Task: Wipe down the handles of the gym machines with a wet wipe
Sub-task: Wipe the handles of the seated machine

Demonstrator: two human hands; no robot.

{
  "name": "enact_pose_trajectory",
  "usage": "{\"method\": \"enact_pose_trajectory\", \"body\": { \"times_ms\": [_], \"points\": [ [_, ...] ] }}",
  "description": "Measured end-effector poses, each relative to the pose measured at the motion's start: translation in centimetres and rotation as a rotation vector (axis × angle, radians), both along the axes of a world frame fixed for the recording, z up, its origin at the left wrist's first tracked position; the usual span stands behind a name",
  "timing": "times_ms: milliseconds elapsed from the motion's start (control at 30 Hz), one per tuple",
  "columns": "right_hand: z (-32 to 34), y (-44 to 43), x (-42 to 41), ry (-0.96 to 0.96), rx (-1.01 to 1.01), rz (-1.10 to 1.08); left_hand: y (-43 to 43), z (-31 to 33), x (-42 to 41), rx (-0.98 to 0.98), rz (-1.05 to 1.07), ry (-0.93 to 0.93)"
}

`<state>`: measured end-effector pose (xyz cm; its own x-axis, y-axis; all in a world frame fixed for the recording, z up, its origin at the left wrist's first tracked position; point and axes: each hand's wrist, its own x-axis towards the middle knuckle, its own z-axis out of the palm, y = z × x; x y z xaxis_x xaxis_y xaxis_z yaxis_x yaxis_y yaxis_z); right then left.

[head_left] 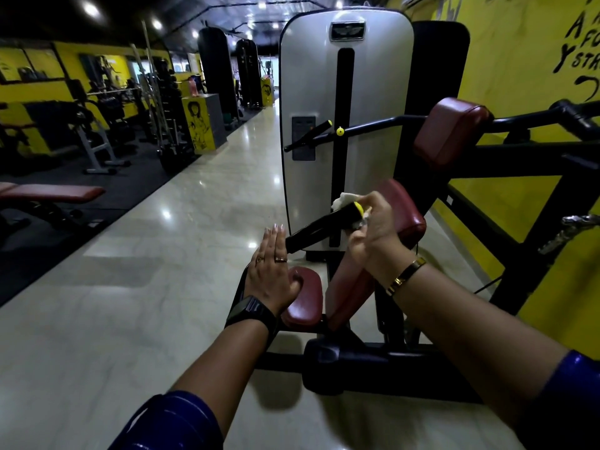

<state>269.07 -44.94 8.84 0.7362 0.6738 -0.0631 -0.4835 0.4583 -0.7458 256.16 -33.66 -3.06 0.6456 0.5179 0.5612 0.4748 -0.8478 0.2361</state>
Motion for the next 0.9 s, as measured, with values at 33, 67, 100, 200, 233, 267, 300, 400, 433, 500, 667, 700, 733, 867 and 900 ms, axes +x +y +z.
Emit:
{"method": "enact_pose_trajectory", "body": {
  "times_ms": [33, 67, 100, 200, 233, 267, 300, 400, 433, 500, 667, 700, 733, 867, 900],
  "points": [
    [0.1, 0.0, 0.1, -0.096, -0.052, -0.05, 0.0, 0.0, 0.0, 0.003, -0.001, -0.003],
    [0.1, 0.1, 0.3, -0.236, -0.144, -0.104, -0.1, 0.0, 0.0, 0.004, -0.001, -0.005],
    [0.1, 0.1, 0.3, -0.417, -0.275, -0.157, -0.1, 0.1, 0.0, 0.004, 0.0, -0.009],
    [-0.7, 0.1, 0.5, -1.067, -0.67, -0.273, -0.2, 0.0, -0.1, -0.001, 0.005, -0.018],
    [-0.8, -0.1, 0.5, -1.244, -0.755, -0.291, -0.2, 0.0, -0.1, -0.001, 0.006, -0.017],
    [-0.8, -0.4, 0.3, -1.406, -0.815, -0.308, -0.2, 0.0, -0.1, -0.003, 0.006, -0.017],
    [-0.7, -0.5, 0.3, -1.571, -0.878, -0.313, -0.2, 0.0, -0.1, -0.008, 0.005, -0.016],
    [-0.6, -0.3, -0.3, -1.997, -1.08, -0.331, -0.2, -0.1, -0.1, -0.009, 0.006, 0.005],
    [-0.6, -0.2, -0.8, -2.076, -1.116, -0.332, -0.1, -0.1, -0.1, -0.002, 0.007, 0.012],
    [-1.4, 0.2, -1.9, -2.212, -1.114, -0.293, 0.2, -0.3, -0.1, 0.015, 0.012, 0.026],
    [-3.2, 0.0, -4.8, -2.42, -1.019, -0.095, 0.2, -0.3, -0.1, 0.074, 0.007, -0.001],
    [-2.9, -0.2, -4.6, -2.398, -1.053, -0.105, 0.2, -0.4, -0.1, 0.075, 0.003, -0.003],
    [-2.5, -0.5, -4.3, -2.38, -1.127, -0.127, 0.3, -0.5, -0.1, 0.075, -0.005, -0.007],
    [-1.3, -0.7, -2.3, -2.242, -1.378, -0.385, -0.1, -0.3, 0.0, 0.039, 0.016, -0.028],
    [-1.3, -0.7, -2.3, -2.225, -1.406, -0.377, -0.1, -0.3, 0.0, 0.032, 0.02, -0.026]
  ]
}}
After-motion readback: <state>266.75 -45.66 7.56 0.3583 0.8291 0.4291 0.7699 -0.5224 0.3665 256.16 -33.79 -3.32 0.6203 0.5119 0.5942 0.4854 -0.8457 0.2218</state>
